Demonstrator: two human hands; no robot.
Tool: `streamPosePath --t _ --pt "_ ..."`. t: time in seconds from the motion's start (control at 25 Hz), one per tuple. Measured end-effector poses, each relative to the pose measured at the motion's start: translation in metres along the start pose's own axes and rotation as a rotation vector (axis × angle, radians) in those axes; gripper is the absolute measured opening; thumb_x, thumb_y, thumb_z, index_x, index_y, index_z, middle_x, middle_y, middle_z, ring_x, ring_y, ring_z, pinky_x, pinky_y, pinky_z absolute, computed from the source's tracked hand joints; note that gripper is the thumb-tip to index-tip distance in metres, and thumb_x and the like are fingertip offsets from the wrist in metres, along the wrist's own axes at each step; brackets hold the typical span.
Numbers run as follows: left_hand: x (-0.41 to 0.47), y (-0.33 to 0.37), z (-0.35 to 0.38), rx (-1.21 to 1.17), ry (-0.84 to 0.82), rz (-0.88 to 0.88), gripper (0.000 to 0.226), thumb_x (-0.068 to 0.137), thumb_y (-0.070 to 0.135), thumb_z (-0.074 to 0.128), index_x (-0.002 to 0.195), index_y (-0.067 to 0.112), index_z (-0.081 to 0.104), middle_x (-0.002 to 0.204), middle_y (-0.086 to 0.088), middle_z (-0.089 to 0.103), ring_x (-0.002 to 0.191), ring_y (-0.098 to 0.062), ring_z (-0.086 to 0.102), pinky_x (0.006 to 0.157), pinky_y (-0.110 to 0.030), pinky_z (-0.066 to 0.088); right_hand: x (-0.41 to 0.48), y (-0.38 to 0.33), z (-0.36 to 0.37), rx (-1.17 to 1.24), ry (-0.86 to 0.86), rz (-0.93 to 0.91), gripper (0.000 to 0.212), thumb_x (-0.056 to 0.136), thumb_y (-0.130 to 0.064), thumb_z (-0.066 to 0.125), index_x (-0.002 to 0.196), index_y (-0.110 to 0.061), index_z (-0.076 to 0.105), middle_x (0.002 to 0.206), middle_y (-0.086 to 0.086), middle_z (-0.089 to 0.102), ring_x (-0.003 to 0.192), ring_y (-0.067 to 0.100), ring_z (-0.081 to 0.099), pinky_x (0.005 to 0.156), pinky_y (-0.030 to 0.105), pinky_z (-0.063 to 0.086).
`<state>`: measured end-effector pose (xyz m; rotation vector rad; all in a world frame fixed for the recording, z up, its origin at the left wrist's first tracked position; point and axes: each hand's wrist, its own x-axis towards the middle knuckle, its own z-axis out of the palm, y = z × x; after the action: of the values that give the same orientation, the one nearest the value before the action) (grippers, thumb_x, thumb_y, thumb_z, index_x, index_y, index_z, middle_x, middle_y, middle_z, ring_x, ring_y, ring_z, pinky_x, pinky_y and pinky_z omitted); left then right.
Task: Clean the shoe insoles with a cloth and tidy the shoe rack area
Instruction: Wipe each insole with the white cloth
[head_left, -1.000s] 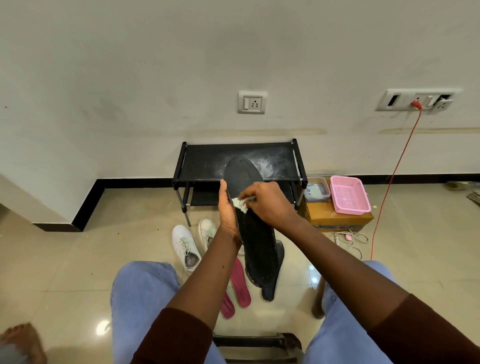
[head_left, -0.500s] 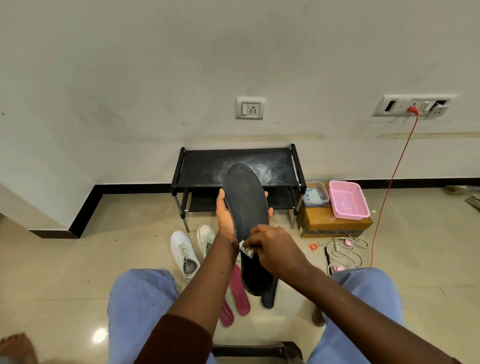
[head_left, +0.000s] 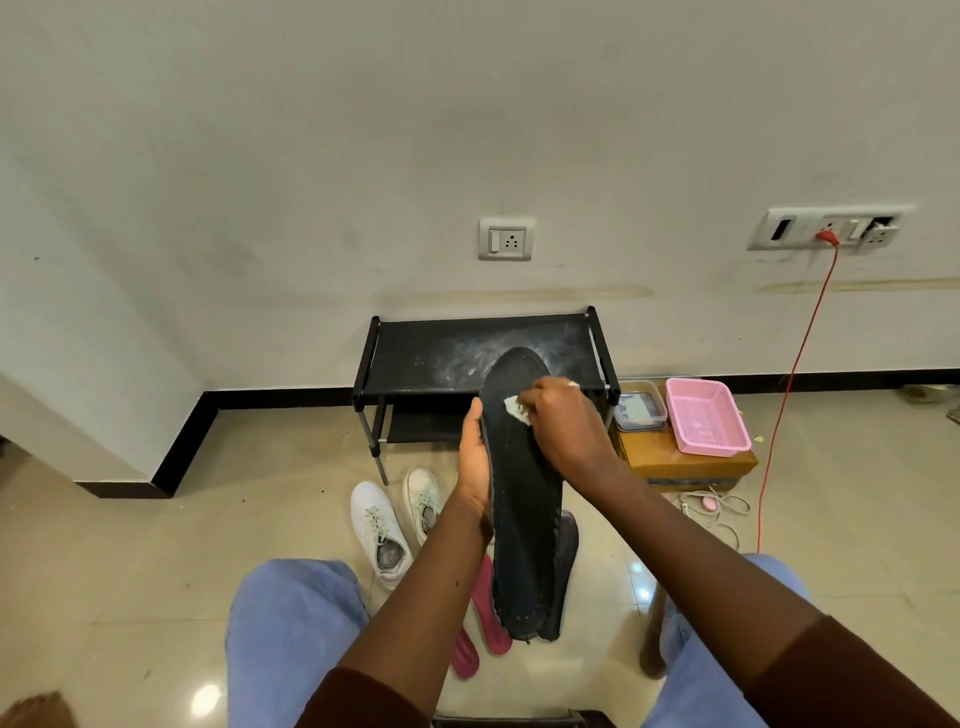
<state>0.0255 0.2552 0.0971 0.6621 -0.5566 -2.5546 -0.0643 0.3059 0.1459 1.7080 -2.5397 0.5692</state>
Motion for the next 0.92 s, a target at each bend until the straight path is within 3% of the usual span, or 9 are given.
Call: streamPosePath --t 0.16,0.32,0.44,0.52,0.6,0.72,0.8,0.92 --pt "-0.001 -0.002 0.004 0.058 0.036 -0.033 0.059 0.093 0.055 0.034 0.112 0.01 0.066 0.103 -0.013 0.068 0.094 -0.023 0.066 0.082 -0.035 0.053 0.01 -0.001 -0.006 0.014 0.116 0.052 0.024 0.091 -0.005 0.048 0.109 -0.006 0.065 0.11 0.012 0.061 0.101 0.026 0.056 0.08 0.035 0.051" --pt "0.005 0.0 0.012 0.08 0.02 0.006 0.064 0.094 0.053 0.033 0.082 0.009 0.078 0.086 -0.013 0.072 0.075 -0.022 0.071 0.063 -0.028 0.058 -0.011 -0.011 0.001 0.058 0.046 -0.052 0.029 0.089 0.0 0.05 0.111 -0.01 0.065 0.11 0.008 0.061 0.1 0.023 0.056 0.083 0.033 0.05" --pt "0.011 0.006 0.016 0.039 0.024 -0.006 0.069 0.093 0.055 0.033 0.073 0.007 0.078 0.082 -0.015 0.072 0.069 -0.024 0.071 0.061 -0.032 0.059 -0.044 -0.016 0.006 0.151 0.018 -0.059 0.03 0.08 0.006 0.053 0.101 -0.009 0.069 0.098 0.009 0.065 0.089 0.025 0.06 0.075 0.033 0.052" --pt "0.013 0.01 0.017 -0.012 0.005 -0.06 0.071 0.087 0.064 0.036 0.093 0.005 0.075 0.093 -0.018 0.07 0.081 -0.028 0.068 0.072 -0.04 0.056 -0.072 -0.02 0.005 0.193 0.002 -0.051 0.025 0.071 0.005 0.066 0.089 -0.01 0.073 0.084 0.005 0.068 0.075 0.022 0.064 0.062 0.02 0.048" --pt "0.017 0.011 0.014 -0.075 0.013 -0.082 0.077 0.083 0.07 0.038 0.112 0.004 0.065 0.106 -0.019 0.066 0.094 -0.029 0.062 0.079 -0.046 0.054 -0.095 -0.021 0.003 0.225 -0.044 -0.042 0.03 0.054 0.001 0.083 0.079 -0.014 0.075 0.074 -0.001 0.068 0.064 0.014 0.064 0.058 0.003 0.032" --pt "0.022 0.005 0.008 -0.153 0.017 -0.102 0.078 0.083 0.071 0.037 0.112 0.005 0.068 0.11 -0.018 0.065 0.095 -0.029 0.062 0.081 -0.047 0.053 -0.11 -0.016 0.009 0.197 -0.046 -0.03 0.037 0.043 -0.005 0.089 0.076 -0.016 0.075 0.073 -0.004 0.068 0.062 0.01 0.064 0.059 -0.004 0.018" --pt "0.025 -0.001 0.005 -0.131 0.031 -0.128 0.078 0.083 0.071 0.038 0.117 0.007 0.065 0.115 -0.017 0.064 0.097 -0.029 0.062 0.082 -0.047 0.053 -0.104 -0.008 0.015 0.199 -0.05 -0.003 0.035 0.047 -0.003 0.088 0.078 -0.015 0.075 0.076 -0.002 0.069 0.065 0.012 0.065 0.065 -0.001 0.027" --pt "0.033 -0.012 0.002 -0.023 0.122 -0.105 0.068 0.088 0.061 0.04 0.123 0.007 0.059 0.112 -0.018 0.066 0.097 -0.03 0.063 0.085 -0.043 0.051 -0.075 0.005 0.026 0.175 -0.039 -0.014 0.025 0.058 0.001 0.081 0.079 -0.01 0.074 0.078 0.004 0.068 0.068 0.019 0.065 0.057 0.017 0.048"
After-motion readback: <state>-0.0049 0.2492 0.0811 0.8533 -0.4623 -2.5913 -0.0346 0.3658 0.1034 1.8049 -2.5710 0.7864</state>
